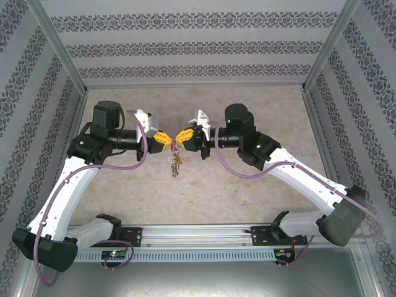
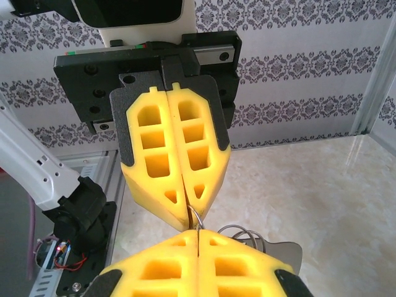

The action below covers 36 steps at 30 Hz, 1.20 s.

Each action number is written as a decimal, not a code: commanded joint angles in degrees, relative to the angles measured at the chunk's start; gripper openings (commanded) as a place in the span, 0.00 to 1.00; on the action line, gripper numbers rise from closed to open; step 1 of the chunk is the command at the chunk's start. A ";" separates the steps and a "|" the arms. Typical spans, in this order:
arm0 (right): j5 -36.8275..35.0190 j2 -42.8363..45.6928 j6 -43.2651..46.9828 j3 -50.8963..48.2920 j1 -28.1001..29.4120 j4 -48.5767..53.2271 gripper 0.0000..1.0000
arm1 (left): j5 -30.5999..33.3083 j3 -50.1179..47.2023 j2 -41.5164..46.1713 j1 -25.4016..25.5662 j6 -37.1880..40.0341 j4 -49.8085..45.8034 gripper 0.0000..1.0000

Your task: Put the keys on the keyring

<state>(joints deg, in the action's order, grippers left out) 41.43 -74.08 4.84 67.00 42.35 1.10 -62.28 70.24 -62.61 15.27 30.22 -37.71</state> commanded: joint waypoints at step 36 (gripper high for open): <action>2.15 0.17 -2.56 2.26 0.32 -3.20 0.00 | -2.58 -0.53 2.01 -0.61 0.19 3.00 0.00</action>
<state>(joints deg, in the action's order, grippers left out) 42.19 -73.87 2.94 67.57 42.17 0.32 -62.48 69.95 -62.06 14.92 30.20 -36.88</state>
